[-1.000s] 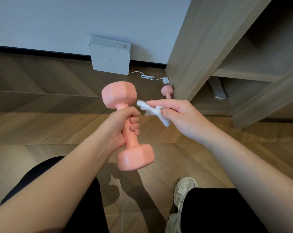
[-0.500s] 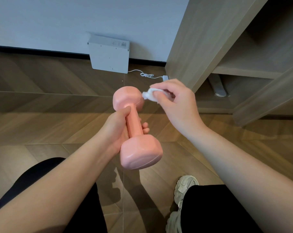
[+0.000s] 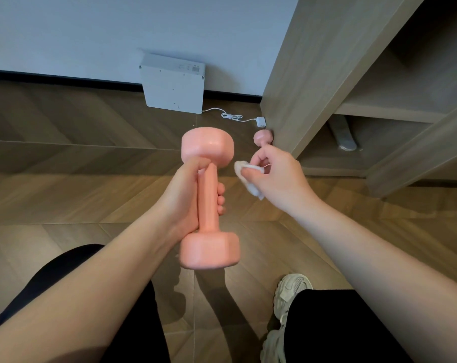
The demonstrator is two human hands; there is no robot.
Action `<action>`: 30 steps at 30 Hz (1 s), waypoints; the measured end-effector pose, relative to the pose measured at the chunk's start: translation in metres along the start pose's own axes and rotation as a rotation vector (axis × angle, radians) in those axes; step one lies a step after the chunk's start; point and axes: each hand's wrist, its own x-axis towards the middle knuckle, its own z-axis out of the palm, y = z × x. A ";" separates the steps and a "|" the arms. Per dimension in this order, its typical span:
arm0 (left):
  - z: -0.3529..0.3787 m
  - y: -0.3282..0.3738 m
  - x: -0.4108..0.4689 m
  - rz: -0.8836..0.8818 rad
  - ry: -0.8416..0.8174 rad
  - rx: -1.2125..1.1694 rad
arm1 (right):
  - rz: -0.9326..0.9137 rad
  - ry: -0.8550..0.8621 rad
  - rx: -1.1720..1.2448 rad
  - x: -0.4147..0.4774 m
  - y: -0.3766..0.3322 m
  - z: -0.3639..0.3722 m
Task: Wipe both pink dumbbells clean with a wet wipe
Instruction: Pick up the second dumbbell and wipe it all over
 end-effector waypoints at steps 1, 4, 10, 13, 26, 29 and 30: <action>0.000 -0.001 0.001 0.006 -0.004 -0.021 | 0.047 -0.021 0.062 -0.002 -0.002 0.000; 0.002 -0.002 0.004 0.015 0.004 -0.136 | 0.156 -0.074 0.233 -0.011 -0.008 0.002; -0.005 0.005 0.012 0.079 0.014 -0.107 | 0.125 -0.420 0.134 -0.029 -0.010 0.005; -0.005 0.004 0.010 0.113 -0.018 -0.001 | 0.019 -0.566 0.068 -0.036 -0.012 0.011; -0.005 0.009 0.008 0.124 0.004 -0.057 | 0.024 -0.562 0.127 -0.039 -0.020 0.025; -0.011 0.007 0.013 0.144 0.106 -0.071 | -0.068 -0.456 0.024 -0.044 -0.020 0.024; -0.013 0.007 0.015 0.148 0.134 -0.087 | -0.101 -0.423 0.020 -0.046 -0.019 0.023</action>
